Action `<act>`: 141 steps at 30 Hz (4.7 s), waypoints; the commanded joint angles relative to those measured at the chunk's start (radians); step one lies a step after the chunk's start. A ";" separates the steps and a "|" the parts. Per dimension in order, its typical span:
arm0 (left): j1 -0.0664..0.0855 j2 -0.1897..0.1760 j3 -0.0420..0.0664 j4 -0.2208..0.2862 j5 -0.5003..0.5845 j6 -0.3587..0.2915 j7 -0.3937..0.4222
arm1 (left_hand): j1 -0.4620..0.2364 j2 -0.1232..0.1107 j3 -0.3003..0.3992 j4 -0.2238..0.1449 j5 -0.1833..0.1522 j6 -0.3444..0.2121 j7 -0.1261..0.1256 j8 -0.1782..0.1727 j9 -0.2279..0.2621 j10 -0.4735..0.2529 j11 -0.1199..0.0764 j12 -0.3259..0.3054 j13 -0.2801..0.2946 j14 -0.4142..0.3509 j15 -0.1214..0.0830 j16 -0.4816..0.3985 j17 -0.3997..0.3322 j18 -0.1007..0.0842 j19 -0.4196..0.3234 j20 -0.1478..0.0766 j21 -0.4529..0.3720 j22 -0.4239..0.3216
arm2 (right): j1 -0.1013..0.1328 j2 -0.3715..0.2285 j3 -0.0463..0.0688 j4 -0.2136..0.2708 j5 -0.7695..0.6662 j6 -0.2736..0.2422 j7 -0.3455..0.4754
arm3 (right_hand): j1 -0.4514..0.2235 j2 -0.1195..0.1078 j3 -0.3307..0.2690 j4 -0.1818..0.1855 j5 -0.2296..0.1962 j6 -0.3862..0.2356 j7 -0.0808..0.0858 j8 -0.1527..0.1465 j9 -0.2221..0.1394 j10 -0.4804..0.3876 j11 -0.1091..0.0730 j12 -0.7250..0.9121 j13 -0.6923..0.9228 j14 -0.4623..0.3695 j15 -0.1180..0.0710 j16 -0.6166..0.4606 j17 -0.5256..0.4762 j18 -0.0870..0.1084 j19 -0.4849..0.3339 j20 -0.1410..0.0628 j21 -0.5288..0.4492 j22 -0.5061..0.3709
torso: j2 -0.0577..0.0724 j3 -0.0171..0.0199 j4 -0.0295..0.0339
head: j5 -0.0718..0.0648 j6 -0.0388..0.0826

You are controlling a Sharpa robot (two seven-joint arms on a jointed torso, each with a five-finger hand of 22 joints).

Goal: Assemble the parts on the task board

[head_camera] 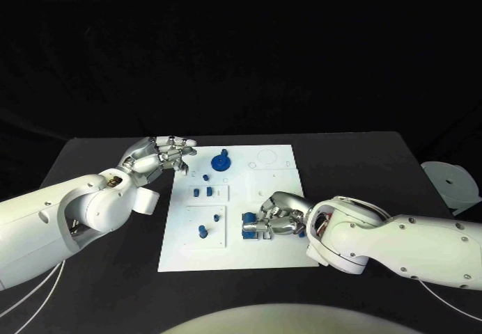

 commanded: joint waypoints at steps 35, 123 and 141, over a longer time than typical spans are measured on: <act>0.000 0.005 -0.002 -0.003 -0.007 0.020 0.001 | -0.002 0.008 0.001 -0.001 0.006 -0.008 0.002 0.005 0.001 -0.011 0.001 0.004 0.002 -0.005 0.002 -0.004 -0.001 0.015 0.007 0.005 0.001 0.000 | -0.002 -0.013 0.000 -0.029 -0.020 0.083 -0.008 | 0.170 0.053 0.009 -0.007 0.081 0.018 -0.009 -0.014 -0.029 0.020 -0.007 0.018 0.091 0.083 -0.012 0.006 0.164 -0.009 0.031 -0.012 0.011 0.189 | 0.000 0.0001 -0.0004 | 0.000 -0.001; -0.002 -0.003 -0.005 -0.002 -0.011 0.035 -0.008 | -0.007 0.008 0.002 0.002 0.006 -0.013 0.002 0.010 0.004 -0.019 0.002 0.006 0.003 -0.006 0.003 -0.005 0.000 0.015 0.011 0.006 0.002 0.000 | -0.018 -0.200 -0.004 0.013 -0.377 0.103 -0.084 | 0.186 0.000 -0.087 -0.001 0.073 0.002 0.020 -0.088 -0.062 -0.023 0.020 -0.062 0.037 0.077 0.011 -0.006 0.137 -0.001 0.014 0.010 -0.032 0.179 | 0.000 -0.0007 -0.0002 | -0.030 -0.002; -0.002 -0.006 -0.005 -0.002 -0.011 0.035 -0.010 | -0.007 0.008 0.002 0.002 0.006 -0.013 0.002 0.010 0.004 -0.019 0.002 0.006 0.003 -0.006 0.003 -0.005 0.000 0.015 0.011 0.006 0.002 0.000 | -0.035 -0.186 -0.005 0.011 -0.397 0.151 -0.094 | 0.435 0.043 0.018 -0.055 0.034 0.012 0.003 -0.115 -0.072 -0.025 0.003 -0.067 0.041 0.077 -0.004 -0.007 0.138 -0.001 0.016 -0.003 -0.036 0.183 | 0.000 -0.0005 -0.0003 | -0.029 -0.005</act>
